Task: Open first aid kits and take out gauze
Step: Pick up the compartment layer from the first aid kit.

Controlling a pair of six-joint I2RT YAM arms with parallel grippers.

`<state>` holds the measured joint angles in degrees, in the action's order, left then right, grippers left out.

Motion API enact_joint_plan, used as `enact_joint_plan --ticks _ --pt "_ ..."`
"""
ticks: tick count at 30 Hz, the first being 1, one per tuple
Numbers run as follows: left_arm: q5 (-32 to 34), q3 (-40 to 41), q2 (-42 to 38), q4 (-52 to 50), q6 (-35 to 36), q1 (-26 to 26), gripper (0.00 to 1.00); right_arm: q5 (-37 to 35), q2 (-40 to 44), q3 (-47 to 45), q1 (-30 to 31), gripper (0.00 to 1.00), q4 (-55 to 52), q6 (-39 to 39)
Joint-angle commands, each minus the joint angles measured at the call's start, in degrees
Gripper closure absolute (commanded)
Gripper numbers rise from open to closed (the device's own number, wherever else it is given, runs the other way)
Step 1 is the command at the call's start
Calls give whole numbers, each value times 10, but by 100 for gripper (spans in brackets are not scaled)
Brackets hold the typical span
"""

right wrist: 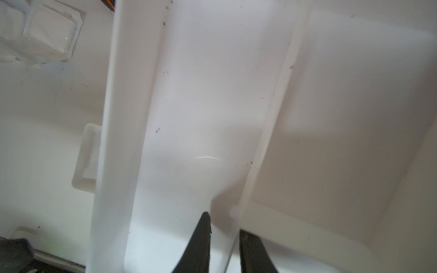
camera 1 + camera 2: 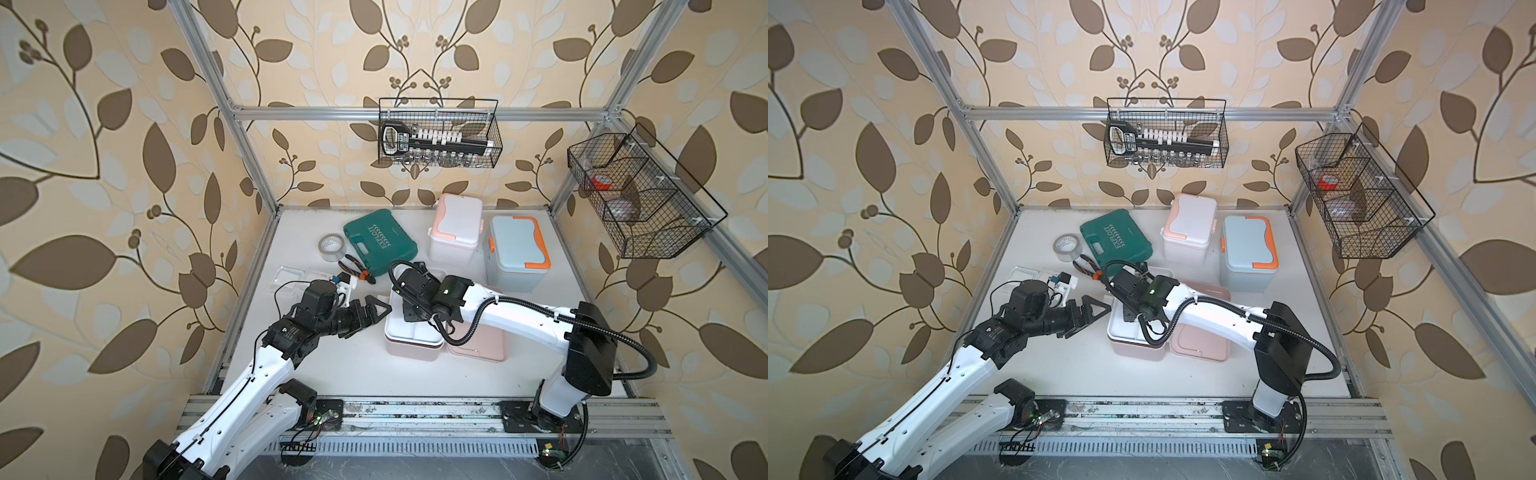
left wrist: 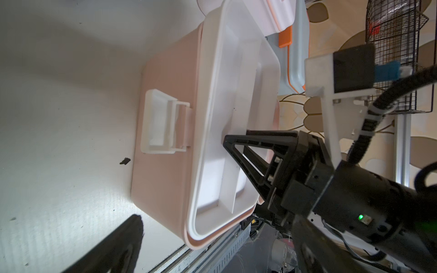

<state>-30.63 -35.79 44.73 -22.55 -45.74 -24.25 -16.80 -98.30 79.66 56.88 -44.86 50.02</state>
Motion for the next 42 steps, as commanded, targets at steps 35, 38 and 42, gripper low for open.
enact_joint_plan --ticks 35,38,42 --pt "88 -120 -72 -106 38 -8 1 -74 90 60 12 100 -50 -50" --pt "96 -148 -67 -118 40 -8 1 -58 143 22 11 100 6 -99" --pt "136 -202 -66 -161 60 -8 1 -16 233 -32 -18 100 72 -155"
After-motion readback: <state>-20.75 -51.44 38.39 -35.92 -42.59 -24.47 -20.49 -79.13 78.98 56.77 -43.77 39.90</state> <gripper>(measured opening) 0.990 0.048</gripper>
